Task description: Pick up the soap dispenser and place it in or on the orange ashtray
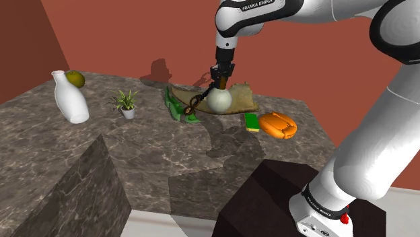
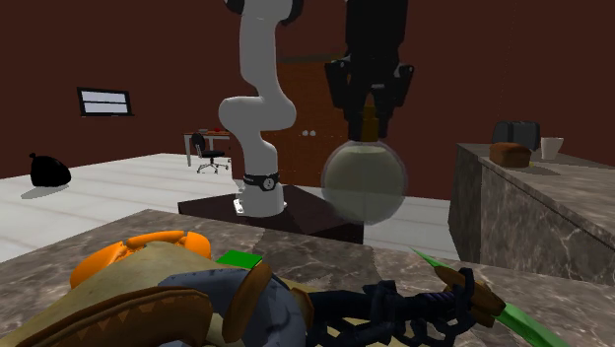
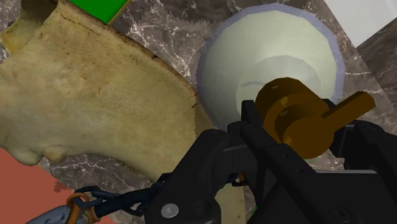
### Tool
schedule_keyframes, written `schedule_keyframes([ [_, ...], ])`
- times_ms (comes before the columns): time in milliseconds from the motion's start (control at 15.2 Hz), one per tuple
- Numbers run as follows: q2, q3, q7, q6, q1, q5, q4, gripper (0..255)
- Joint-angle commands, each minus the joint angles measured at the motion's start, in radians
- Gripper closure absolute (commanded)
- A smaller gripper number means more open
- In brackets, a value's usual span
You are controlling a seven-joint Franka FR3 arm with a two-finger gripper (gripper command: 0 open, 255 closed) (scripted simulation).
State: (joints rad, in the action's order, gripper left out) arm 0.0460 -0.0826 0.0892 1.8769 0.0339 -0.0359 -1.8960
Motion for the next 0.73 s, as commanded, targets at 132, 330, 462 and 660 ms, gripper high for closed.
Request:
schedule_keyframes([
  [132, -0.079, -0.036, 0.068, -0.007, 0.037, 0.013, -0.074, 255],
  [330, -0.136, -0.067, 0.123, -0.014, 0.066, 0.027, -0.125, 255],
  [462, -0.171, -0.089, 0.161, -0.02, 0.087, 0.038, -0.153, 255],
  [660, -0.217, -0.124, 0.22, -0.032, 0.118, 0.057, -0.186, 255],
])
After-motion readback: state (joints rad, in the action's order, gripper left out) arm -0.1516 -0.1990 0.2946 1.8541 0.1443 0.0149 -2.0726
